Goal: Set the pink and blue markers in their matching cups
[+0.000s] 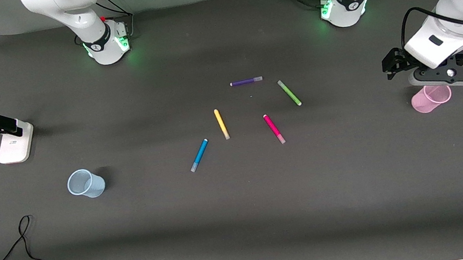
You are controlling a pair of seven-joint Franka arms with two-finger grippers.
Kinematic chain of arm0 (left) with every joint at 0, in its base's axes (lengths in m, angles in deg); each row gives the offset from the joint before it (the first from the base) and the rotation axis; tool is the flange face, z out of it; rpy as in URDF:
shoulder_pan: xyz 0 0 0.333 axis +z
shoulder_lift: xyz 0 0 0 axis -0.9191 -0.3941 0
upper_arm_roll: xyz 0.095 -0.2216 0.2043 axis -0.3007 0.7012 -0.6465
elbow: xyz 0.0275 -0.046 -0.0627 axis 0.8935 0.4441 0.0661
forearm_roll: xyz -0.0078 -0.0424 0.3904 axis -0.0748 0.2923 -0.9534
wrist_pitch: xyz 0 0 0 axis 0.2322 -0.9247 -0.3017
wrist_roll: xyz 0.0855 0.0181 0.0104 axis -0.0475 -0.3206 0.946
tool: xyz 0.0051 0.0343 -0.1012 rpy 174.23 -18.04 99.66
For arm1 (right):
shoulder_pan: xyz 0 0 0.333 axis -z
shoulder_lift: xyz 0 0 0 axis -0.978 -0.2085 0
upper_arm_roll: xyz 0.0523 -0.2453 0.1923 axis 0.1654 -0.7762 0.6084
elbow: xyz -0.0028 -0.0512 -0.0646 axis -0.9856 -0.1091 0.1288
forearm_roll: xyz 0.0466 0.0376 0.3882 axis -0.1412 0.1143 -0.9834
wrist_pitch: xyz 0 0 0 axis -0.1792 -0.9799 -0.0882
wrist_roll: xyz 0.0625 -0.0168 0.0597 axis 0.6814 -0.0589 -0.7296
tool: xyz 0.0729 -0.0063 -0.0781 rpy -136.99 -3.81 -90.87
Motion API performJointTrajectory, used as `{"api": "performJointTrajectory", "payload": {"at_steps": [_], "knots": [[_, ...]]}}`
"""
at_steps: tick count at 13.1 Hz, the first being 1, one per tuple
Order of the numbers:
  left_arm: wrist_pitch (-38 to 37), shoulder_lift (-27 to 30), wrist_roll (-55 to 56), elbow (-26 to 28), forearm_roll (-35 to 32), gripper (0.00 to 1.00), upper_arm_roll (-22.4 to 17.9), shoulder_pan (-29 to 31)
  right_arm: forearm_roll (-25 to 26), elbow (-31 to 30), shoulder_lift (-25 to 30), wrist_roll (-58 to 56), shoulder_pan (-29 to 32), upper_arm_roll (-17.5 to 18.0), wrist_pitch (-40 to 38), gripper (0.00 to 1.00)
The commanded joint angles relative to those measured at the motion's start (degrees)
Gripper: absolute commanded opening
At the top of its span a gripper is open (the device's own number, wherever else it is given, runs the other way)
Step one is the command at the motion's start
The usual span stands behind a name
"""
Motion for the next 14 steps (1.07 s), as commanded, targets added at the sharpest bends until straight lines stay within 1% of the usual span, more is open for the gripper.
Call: {"api": "performJointTrajectory", "payload": {"at_steps": [1, 9, 12, 14], "knots": [[-1.65, -0.42, 0.88, -1.58, -0.41, 0.97, -0.14, -0.33, 1.43, -0.98, 1.3, -1.05, 0.37, 0.12, 0.69, 1.0], [-1.56, -0.51, 0.79, -1.58, -0.41, 0.97, -0.14, -0.33, 1.35, -1.07, 1.21, -0.96, -0.06, 0.47, 0.77, 1.0], [-1.48, -0.51, 0.79, -1.58, -0.41, 0.97, -0.14, -0.33, 0.56, -1.77, 1.12, 0.96, -3.49, 0.56, 1.65, 1.0], [-1.56, -0.51, 0.7, -1.58, -0.41, 0.97, -0.14, -0.24, 0.47, -2.56, 1.21, 7.53, -6.9, 0.47, 2.97, 1.0]]}}
